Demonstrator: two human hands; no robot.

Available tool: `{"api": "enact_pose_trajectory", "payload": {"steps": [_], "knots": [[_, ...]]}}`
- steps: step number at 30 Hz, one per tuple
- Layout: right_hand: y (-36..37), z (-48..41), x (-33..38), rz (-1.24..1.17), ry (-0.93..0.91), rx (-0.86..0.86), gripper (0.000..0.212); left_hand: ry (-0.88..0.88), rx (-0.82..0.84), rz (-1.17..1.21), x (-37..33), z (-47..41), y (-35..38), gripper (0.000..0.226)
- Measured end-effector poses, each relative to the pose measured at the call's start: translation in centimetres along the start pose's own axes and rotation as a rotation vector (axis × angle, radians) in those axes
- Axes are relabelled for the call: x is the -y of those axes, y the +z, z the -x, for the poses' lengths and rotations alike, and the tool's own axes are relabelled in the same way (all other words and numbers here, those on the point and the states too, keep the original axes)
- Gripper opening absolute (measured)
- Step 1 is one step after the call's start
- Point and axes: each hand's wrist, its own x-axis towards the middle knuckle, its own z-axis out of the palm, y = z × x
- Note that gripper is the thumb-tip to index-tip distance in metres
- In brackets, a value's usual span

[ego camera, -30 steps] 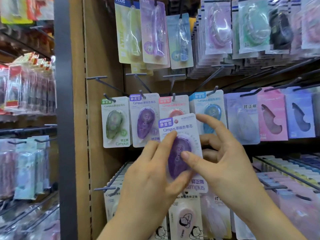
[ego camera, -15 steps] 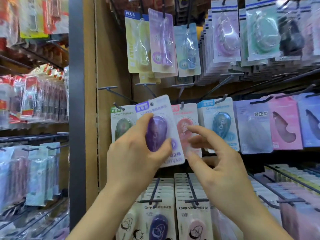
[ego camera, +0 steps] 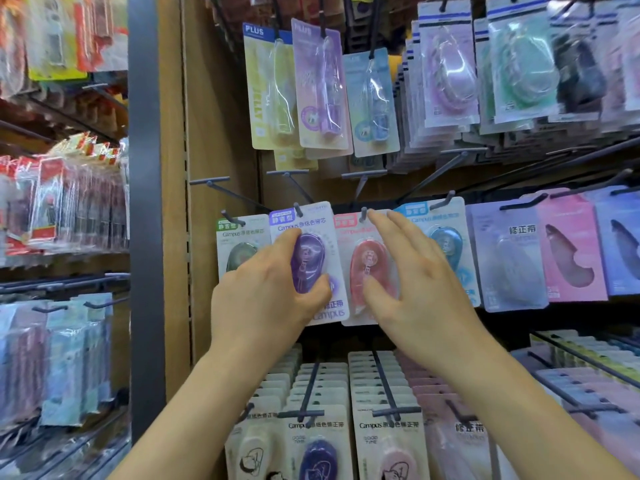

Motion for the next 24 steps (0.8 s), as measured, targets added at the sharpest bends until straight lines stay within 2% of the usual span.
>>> {"api": "enact_pose_trajectory", "payload": {"steps": [9, 15, 20, 24], "knots": [[0.7, -0.9, 0.3, -0.057, -0.080, 0.000, 0.067, 0.079, 0.030, -0.226, 0.8, -0.7, 1.1, 0.070], [2.0, -0.5, -0.4, 0.254, -0.108, 0.030, 0.056, 0.159, 0.037, -0.367, 1.5, -1.4, 1.6, 0.069], [2.2, -0.4, -0.2, 0.374, -0.075, 0.064, 0.075, 0.194, 0.044, -0.364, 1.3, -1.7, 1.8, 0.067], [2.4, -0.6, -0.1, 0.395, -0.042, 0.020, 0.072, 0.219, 0.073, -0.348, 1.3, -1.8, 1.7, 0.072]]}}
